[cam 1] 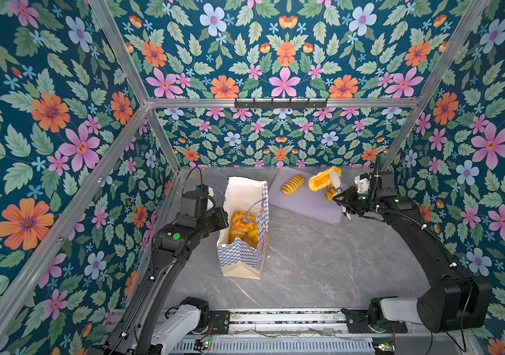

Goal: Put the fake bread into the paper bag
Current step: 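Lift the twisted yellow roll off the tray with the tongs, then carry the twisted roll with the tongs over the open paper bag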

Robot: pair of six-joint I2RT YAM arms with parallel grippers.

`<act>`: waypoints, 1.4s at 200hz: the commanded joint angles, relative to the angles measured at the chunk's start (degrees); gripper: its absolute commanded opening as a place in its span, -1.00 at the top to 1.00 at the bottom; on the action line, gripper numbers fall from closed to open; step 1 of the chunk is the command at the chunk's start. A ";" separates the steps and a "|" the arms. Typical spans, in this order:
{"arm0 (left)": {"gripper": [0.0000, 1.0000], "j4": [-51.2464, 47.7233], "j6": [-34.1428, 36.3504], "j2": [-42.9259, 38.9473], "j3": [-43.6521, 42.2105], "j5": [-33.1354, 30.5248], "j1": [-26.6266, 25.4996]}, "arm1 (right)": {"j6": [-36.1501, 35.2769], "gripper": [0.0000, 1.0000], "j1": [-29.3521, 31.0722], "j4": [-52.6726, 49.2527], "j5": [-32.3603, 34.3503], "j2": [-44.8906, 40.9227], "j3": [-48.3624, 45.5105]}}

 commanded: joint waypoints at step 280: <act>0.69 1.46 -0.10 -0.34 -0.04 0.42 0.03 | -10.84 0.49 15.33 -2.79 5.11 -0.80 15.49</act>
